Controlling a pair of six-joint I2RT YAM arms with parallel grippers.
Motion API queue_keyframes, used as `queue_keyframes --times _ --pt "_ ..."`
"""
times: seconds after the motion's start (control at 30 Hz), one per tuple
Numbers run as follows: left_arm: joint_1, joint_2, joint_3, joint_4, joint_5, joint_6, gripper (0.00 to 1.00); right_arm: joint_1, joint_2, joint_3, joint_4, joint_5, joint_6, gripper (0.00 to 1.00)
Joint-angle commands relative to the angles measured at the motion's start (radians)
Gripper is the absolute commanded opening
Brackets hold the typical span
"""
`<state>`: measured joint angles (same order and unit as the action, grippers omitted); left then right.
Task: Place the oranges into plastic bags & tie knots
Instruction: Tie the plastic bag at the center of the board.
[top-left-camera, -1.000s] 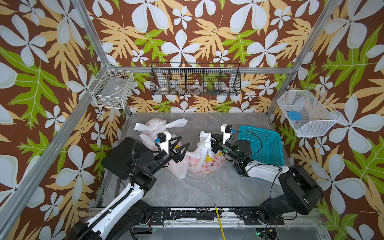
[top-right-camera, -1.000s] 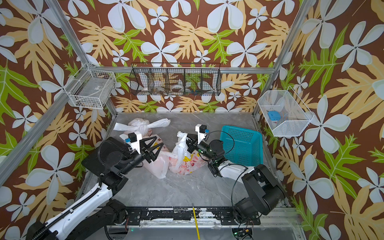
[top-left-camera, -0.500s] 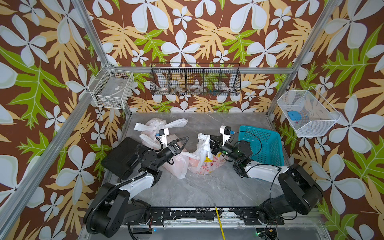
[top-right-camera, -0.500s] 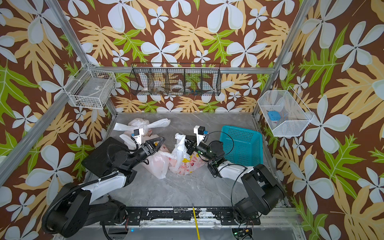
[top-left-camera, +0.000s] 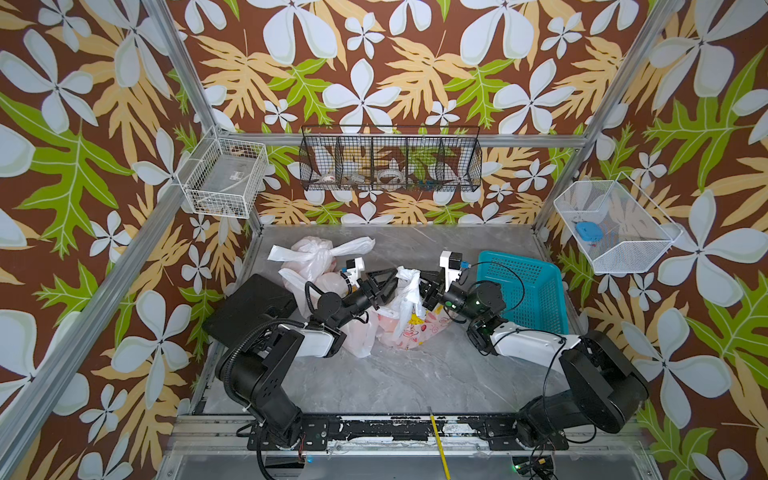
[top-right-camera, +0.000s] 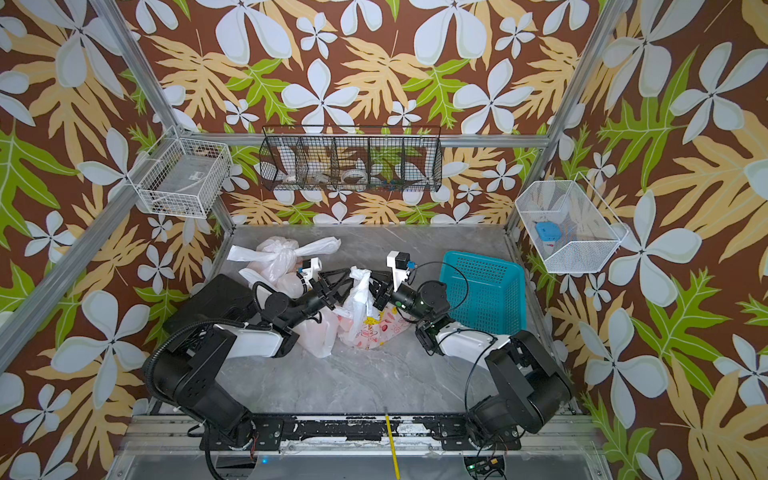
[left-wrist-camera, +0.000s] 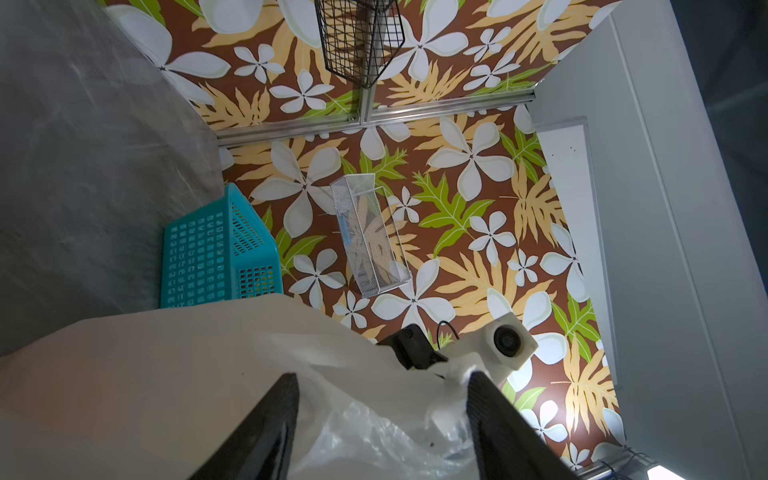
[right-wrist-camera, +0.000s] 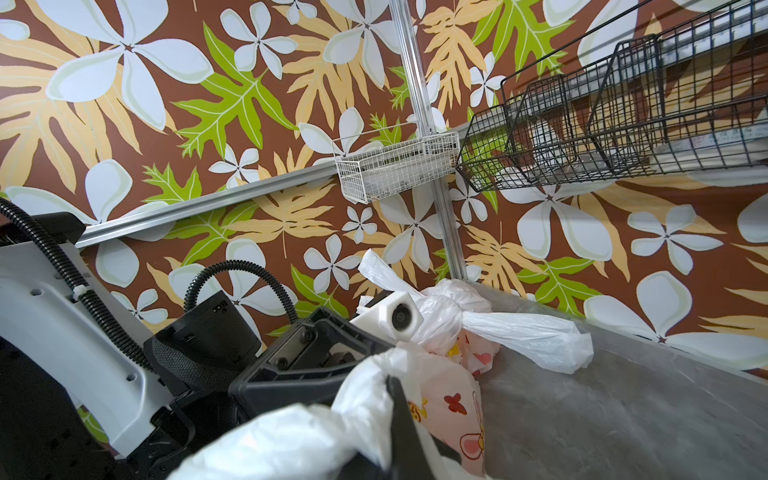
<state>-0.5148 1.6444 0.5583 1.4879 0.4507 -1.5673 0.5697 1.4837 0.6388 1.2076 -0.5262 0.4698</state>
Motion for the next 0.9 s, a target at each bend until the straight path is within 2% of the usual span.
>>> queue_keyframes --times 0.0,0.17,0.67,0.77,0.87 --pt "-0.008 0.011 0.021 0.322 -0.013 -0.022 0.66 0.002 -0.004 -0.004 0.012 -0.009 -0.002 0.00" --pt "-0.014 0.000 0.036 0.319 -0.013 -0.021 0.62 0.002 0.001 -0.002 0.006 -0.008 -0.004 0.00" --pt "-0.027 -0.048 0.030 0.303 -0.019 0.000 0.40 0.012 0.028 0.020 -0.020 -0.003 -0.018 0.00" --pt "-0.027 -0.076 0.027 0.255 -0.023 0.034 0.34 0.012 0.027 0.017 -0.026 0.003 -0.023 0.00" --pt "-0.027 -0.118 0.017 0.186 -0.031 0.083 0.33 0.012 0.020 0.013 -0.039 0.012 -0.034 0.00"
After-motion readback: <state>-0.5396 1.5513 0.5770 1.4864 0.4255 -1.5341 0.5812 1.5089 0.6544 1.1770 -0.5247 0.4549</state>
